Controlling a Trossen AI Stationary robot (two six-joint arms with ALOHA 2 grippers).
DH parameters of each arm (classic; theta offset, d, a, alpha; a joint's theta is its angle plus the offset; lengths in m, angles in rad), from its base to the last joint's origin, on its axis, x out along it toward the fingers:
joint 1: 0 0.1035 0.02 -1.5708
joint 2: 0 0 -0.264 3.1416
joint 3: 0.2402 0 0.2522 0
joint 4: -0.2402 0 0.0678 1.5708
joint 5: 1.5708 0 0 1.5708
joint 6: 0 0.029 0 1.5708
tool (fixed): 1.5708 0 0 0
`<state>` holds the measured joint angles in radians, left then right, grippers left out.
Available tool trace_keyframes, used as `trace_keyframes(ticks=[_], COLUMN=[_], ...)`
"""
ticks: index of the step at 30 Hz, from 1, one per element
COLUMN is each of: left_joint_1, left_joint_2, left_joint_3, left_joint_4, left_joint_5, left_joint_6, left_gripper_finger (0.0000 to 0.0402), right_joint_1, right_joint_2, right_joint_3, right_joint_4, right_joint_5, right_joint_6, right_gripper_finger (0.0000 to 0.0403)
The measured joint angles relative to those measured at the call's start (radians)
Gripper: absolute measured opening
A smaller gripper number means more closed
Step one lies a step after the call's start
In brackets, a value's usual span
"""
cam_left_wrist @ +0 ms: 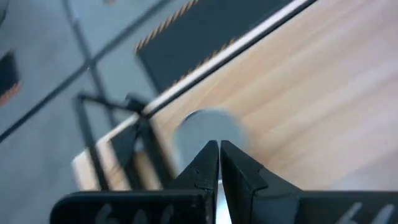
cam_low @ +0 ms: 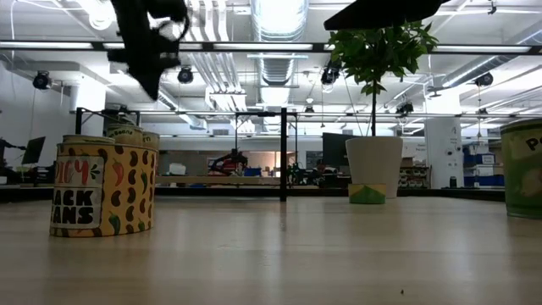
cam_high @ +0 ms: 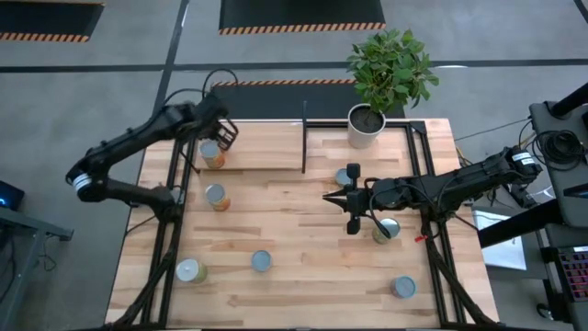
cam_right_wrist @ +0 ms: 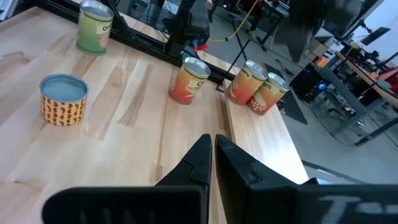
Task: Pick and place cans onto a shelf
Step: Put the green pears can on the shelf
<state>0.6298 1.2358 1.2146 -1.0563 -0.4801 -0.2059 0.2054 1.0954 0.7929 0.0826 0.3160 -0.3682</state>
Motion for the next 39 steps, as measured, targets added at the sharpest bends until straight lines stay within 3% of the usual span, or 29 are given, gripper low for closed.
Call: trace_keyframes(ticks=[4,10,16,21,29,39], left_joint_1=[-0.193,-0.486,-0.666,-0.717,-0.716,-0.716], left_joint_2=[-0.107,-0.249,-0.351,-0.418,-0.481,-0.470], left_joint_3=[-0.044,-0.209,-0.376,-0.434,-0.439,-0.445], left_joint_4=[0.144,0.446,0.711,0.776,0.772,0.772], left_joint_5=[0.000,-0.004,-0.006,-0.007,-0.008,-0.008], left_joint_6=[-0.010,0.057,0.198,0.276,0.280,0.250], left_gripper_finger=[0.0000,0.0000,0.0000,0.0000,0.0000,0.0000], right_joint_1=[0.000,0.000,0.000,0.019,0.090,0.107], right_joint_2=[0.000,0.000,0.000,0.000,0.053,0.213], right_joint_3=[0.000,0.000,0.000,0.005,0.200,0.480], right_joint_4=[0.000,0.001,-0.003,-0.067,-0.476,-1.185], right_joint_5=[0.000,0.002,0.050,0.043,0.040,-0.202], right_joint_6=[0.006,0.061,0.225,0.407,0.746,1.226], right_gripper_finger=[0.0009,0.0009,0.0009,0.0009,0.0009,0.0009])
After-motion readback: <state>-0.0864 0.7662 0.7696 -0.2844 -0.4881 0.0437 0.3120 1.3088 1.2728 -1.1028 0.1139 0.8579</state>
